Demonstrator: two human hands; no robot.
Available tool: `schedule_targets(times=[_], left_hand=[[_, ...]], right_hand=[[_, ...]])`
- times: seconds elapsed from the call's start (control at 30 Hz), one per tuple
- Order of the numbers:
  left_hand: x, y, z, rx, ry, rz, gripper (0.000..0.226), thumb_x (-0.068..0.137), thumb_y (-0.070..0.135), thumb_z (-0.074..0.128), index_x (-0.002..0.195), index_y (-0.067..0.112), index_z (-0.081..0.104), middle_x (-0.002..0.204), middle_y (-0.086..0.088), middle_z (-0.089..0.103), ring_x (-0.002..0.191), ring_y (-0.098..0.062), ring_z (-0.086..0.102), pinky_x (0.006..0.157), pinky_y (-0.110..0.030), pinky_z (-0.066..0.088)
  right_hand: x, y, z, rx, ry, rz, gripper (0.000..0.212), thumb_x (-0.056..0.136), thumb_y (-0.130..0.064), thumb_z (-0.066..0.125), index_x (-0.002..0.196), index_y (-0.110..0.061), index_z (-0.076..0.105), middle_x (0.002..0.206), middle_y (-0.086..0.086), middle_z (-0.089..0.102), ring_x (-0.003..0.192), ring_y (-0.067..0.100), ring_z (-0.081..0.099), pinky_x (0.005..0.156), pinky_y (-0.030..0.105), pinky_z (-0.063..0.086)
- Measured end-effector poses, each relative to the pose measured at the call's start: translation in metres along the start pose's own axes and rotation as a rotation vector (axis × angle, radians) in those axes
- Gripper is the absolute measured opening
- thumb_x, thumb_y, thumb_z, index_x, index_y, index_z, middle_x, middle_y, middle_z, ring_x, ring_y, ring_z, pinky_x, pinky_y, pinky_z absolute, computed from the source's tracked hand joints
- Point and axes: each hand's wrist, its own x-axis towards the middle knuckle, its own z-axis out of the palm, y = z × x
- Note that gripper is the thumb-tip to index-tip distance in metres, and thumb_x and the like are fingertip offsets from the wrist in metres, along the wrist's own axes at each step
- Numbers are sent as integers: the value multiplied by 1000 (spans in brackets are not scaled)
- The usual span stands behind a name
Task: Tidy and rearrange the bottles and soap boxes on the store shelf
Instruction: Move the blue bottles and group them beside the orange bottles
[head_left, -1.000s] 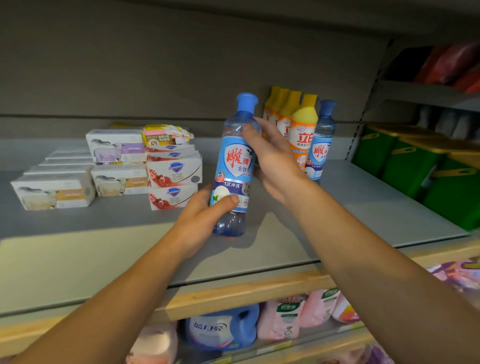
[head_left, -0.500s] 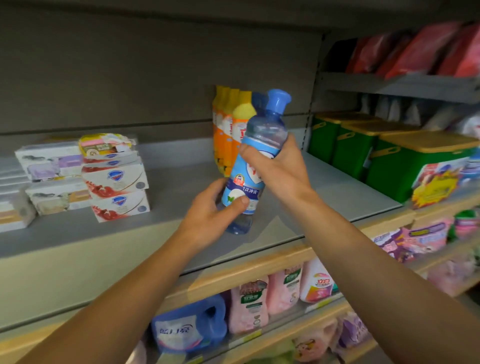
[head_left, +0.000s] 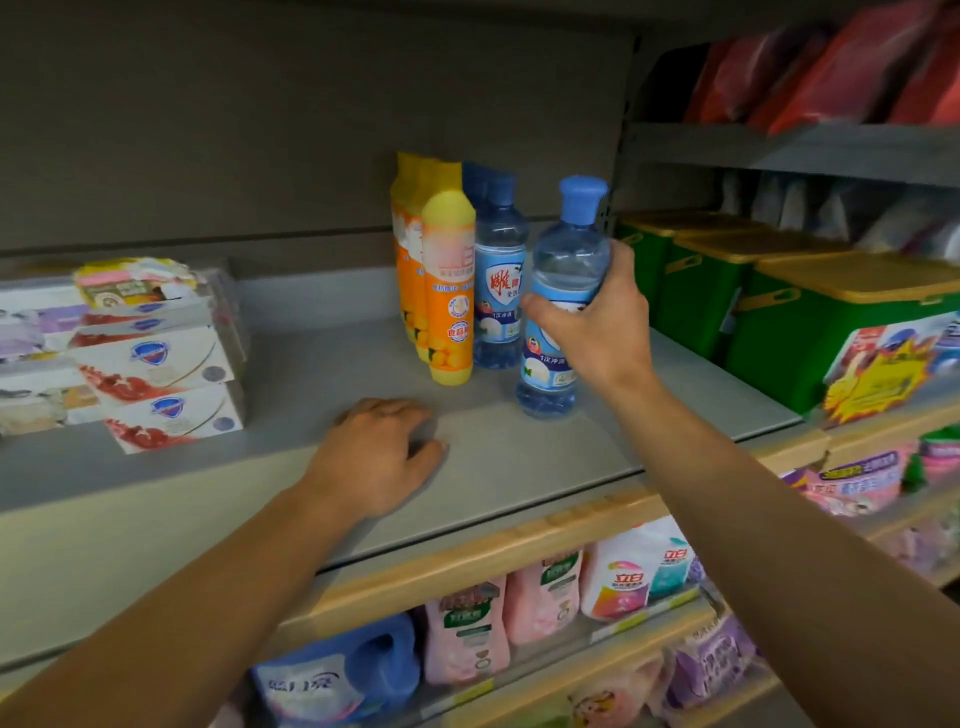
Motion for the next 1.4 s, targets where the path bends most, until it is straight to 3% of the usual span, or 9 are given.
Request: schedule_targets(times=[0.1,0.27,0.4,0.5,0.63,0.9,1.03,1.4], left_hand=[[0,0,1,5,13,-38,73,74,64,23,113,18,65,120,0,65,113,-27,55,96,-37,44],[1,-2,3,-18,7,-53,70,74,65,26,112,22,65,119,2,66,111,-25,55,96,-37,45],[1,-2,3,-19,8,-64,69,74,64,26,114,23,65,119,3,66,111,-26,54,96,-36,44],[1,-1,3,-8,-9,-77,64,76,62,32,118,24,63,124,4,64,114,-26,53,98,-36,43],[1,-1,3,-14,-25,-84,62,77,59,37,122,25,61,128,3,62,116,-26,51,99,-36,42],[1,0,3,-28,-10,-84,67,75,60,33,124,25,61,128,4,62,117,-26,51,99,-36,42],[2,-1,4,-21,-16,-83,65,76,59,35,126,25,59,130,5,61,118,-25,50,100,-36,41],[1,1,2,-31,-12,-96,63,77,59,36,125,25,60,129,5,61,117,-25,50,99,-36,42]], right_hand=[[7,11,12,2,-20,22,66,69,-33,86,120,-27,45,101,-16,61,92,5,65,78,23,55],[10,25,28,30,-35,60,61,75,-34,80,124,-25,44,103,-14,65,88,2,66,73,19,55],[-9,49,22,-87,-206,161,56,75,-37,78,117,-28,42,101,-17,61,86,-2,61,66,15,48],[-27,71,12,-257,-296,143,56,78,-30,77,123,-17,47,114,-2,64,96,14,62,75,24,45],[-24,73,17,-385,-328,96,52,83,-31,74,123,-11,49,123,7,64,107,24,61,77,23,38],[-18,74,32,-390,-368,94,57,87,-27,71,133,-10,44,133,9,58,118,26,57,86,25,41],[-18,74,33,-386,-382,104,61,89,-27,69,139,-11,39,137,9,56,122,27,55,97,35,46],[-18,76,34,-422,-382,112,56,89,-34,68,134,-11,43,133,10,59,118,29,57,92,35,46]])
